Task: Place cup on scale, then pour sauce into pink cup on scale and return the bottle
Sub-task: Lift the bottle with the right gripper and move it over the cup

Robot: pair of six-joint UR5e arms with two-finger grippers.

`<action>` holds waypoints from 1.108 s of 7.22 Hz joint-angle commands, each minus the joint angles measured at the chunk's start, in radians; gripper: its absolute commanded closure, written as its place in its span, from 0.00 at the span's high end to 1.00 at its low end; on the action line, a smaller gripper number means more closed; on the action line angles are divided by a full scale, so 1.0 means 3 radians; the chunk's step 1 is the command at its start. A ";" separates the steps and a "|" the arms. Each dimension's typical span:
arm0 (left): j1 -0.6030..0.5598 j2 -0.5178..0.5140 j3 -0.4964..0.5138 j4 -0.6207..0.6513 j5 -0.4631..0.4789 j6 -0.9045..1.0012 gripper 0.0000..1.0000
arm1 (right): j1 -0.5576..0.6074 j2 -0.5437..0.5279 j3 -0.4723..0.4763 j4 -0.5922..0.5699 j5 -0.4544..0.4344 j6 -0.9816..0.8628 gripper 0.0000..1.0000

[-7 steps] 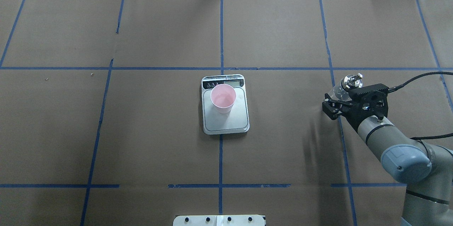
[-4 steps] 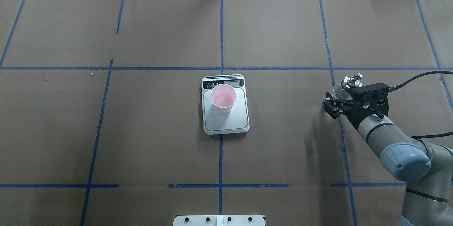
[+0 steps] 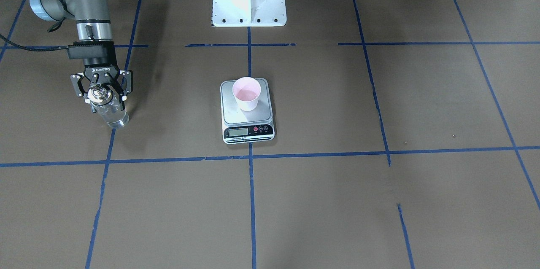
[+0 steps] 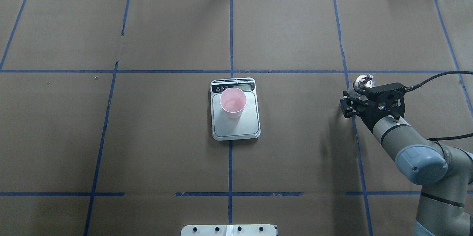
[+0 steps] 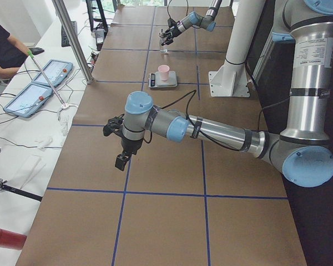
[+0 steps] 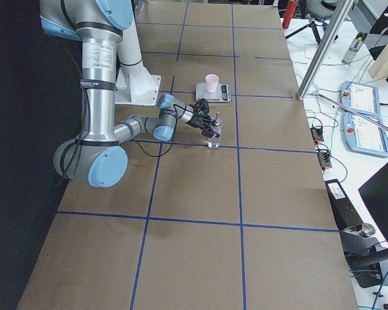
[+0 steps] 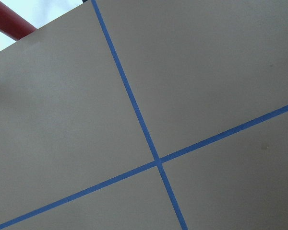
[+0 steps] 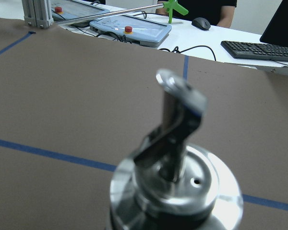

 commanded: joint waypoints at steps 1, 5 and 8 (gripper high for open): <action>-0.0012 0.0004 -0.0015 0.0001 0.0000 0.0000 1.00 | 0.0149 0.0147 0.0189 -0.0045 0.0220 -0.0097 0.00; -0.0012 0.0029 -0.0021 0.0001 -0.0005 0.0000 1.00 | 0.0114 0.1136 0.0527 -0.1850 -0.0228 -0.0179 0.00; -0.0017 0.0039 -0.0015 0.0001 -0.0005 0.0005 1.00 | -0.0136 0.1282 0.0512 -0.1932 -0.0565 -0.0732 0.00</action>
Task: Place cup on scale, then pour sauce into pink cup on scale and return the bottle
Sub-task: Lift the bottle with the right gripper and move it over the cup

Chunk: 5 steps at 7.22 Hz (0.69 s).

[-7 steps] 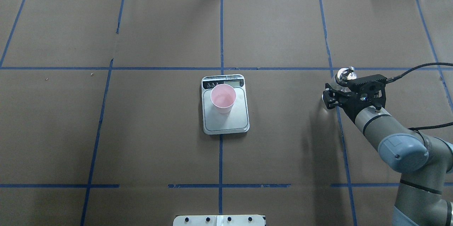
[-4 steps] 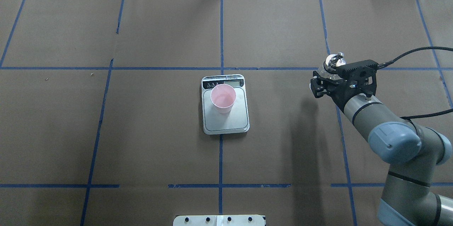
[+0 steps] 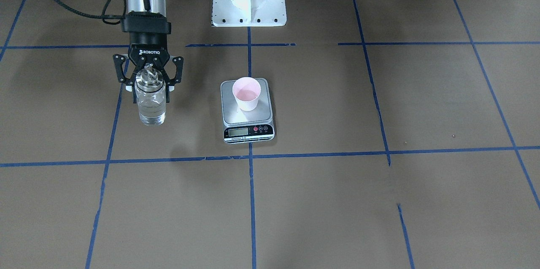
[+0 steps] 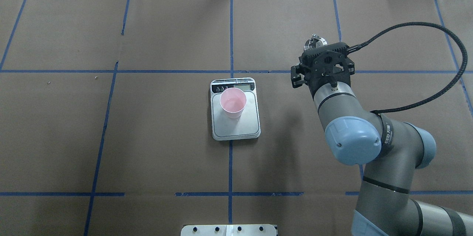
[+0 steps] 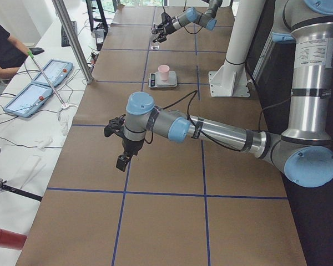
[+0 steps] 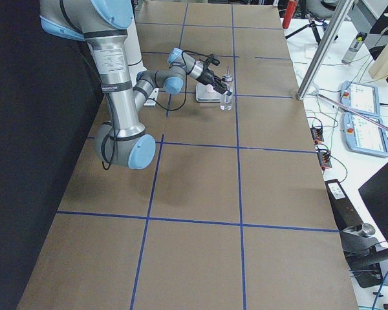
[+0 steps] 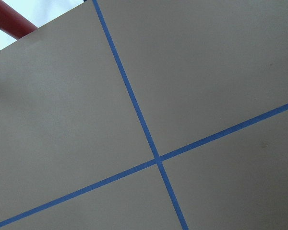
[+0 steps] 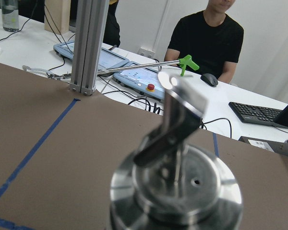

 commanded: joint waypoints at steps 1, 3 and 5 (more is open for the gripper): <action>-0.0002 0.0025 0.0009 0.0000 0.0000 0.0017 1.00 | -0.0212 0.0138 -0.0020 -0.0045 -0.0412 -0.0973 0.00; -0.0002 0.0025 0.0035 -0.0005 0.0005 0.0022 1.00 | -0.0314 0.0092 -0.0111 -0.0076 -0.0693 -0.1622 0.00; -0.0002 0.0025 0.0035 0.0005 0.0000 0.0109 1.00 | -0.0341 0.0118 -0.0229 -0.0314 -0.1037 -0.2341 0.00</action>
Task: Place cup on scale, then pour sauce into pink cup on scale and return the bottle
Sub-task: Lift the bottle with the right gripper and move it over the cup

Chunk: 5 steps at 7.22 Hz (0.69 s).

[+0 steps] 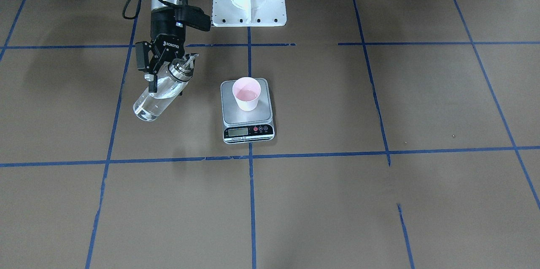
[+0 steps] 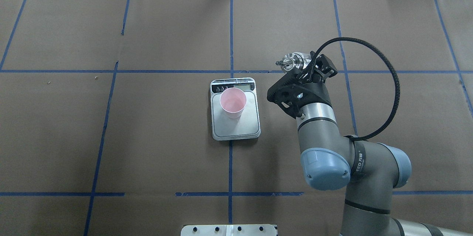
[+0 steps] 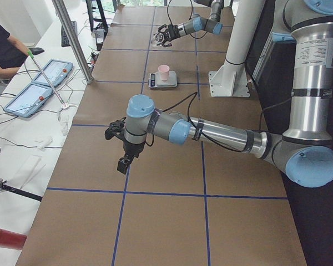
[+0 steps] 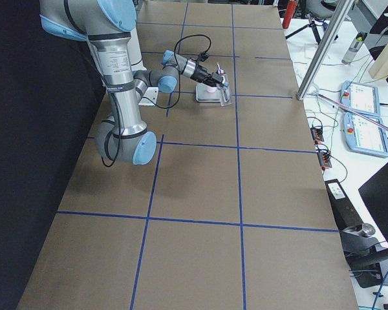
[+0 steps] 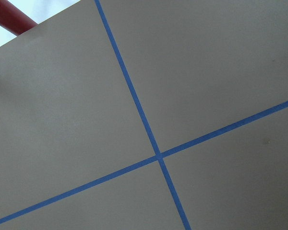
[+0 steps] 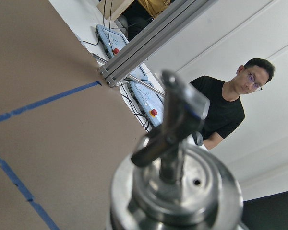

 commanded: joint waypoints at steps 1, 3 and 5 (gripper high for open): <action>-0.0025 0.0000 0.0002 0.0005 -0.0002 0.0034 1.00 | -0.0020 0.0039 -0.0041 -0.0219 -0.0180 -0.0710 0.00; -0.0026 0.0005 0.0032 0.0005 -0.0002 0.0039 1.00 | -0.0025 0.0054 -0.0021 -0.0290 -0.0287 -0.1136 0.00; -0.0031 0.0005 0.0048 0.0005 -0.0002 0.0039 1.00 | -0.0092 0.0172 -0.0052 -0.0617 -0.0533 -0.1138 0.00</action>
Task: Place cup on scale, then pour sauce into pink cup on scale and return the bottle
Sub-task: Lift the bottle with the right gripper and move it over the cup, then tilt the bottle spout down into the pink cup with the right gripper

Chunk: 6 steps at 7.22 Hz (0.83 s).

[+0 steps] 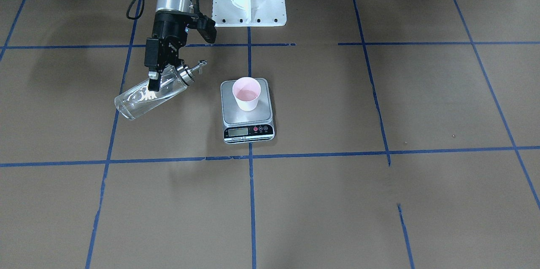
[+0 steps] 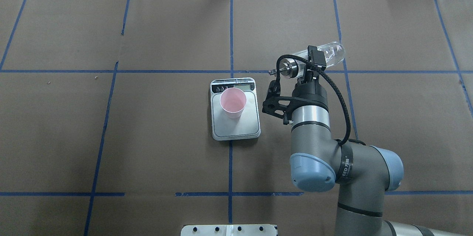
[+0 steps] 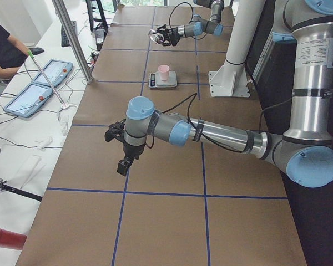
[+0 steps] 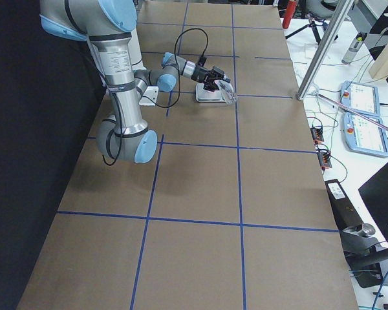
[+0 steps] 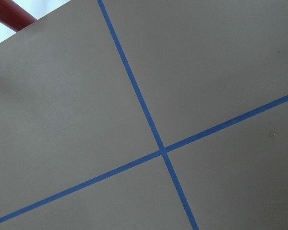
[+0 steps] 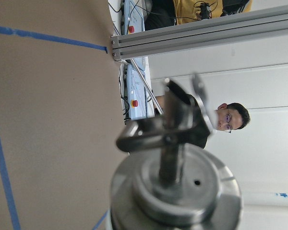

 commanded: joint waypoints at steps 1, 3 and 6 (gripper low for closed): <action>-0.0002 0.0000 0.0010 0.0007 0.0005 0.0000 1.00 | -0.0099 0.0059 -0.0052 -0.0165 -0.0237 -0.0033 0.00; -0.0012 -0.0005 0.0081 -0.0023 0.0000 0.0000 1.00 | -0.0135 0.0140 -0.0231 -0.0165 -0.0295 -0.0033 0.00; -0.0012 -0.0005 0.0091 -0.0018 0.0000 0.0000 1.00 | -0.0197 0.0213 -0.0385 -0.0165 -0.0438 -0.0049 0.00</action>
